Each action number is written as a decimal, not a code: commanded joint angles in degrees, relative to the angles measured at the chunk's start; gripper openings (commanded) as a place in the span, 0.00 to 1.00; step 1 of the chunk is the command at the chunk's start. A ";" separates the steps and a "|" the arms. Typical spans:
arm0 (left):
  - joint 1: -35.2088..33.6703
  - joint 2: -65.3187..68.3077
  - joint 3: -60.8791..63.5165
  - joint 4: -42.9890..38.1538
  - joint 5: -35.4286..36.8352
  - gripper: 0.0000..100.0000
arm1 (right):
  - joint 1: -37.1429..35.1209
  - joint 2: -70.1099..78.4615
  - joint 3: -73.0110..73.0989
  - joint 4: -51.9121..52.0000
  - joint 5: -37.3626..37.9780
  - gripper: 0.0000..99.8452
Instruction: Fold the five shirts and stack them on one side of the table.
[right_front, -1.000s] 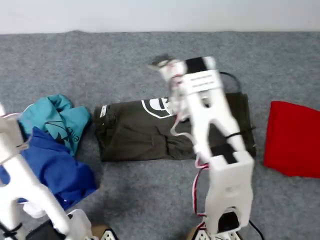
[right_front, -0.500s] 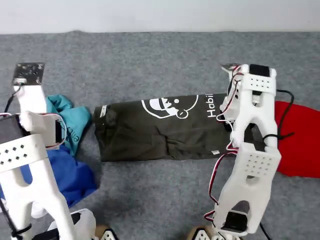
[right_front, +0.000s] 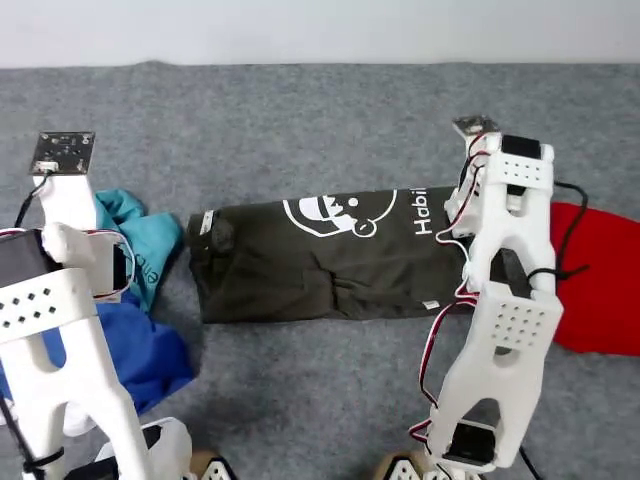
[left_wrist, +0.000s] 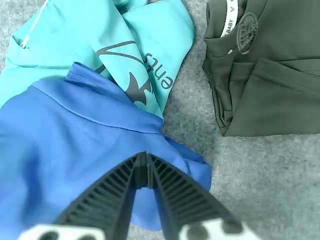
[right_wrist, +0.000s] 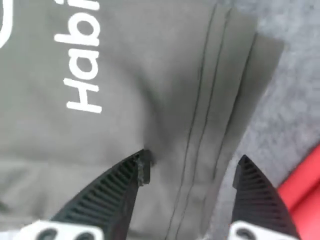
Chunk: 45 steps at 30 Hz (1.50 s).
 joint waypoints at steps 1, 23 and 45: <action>0.53 -1.58 -0.04 0.26 -0.62 0.01 | 1.01 1.36 -2.90 -1.10 -0.62 0.28; 0.70 -1.67 -0.04 0.35 -0.44 0.01 | 2.68 -6.29 -2.90 5.49 4.84 0.01; 0.70 -1.85 -0.04 0.44 -0.35 0.01 | 9.45 -12.53 -18.02 16.66 18.81 0.01</action>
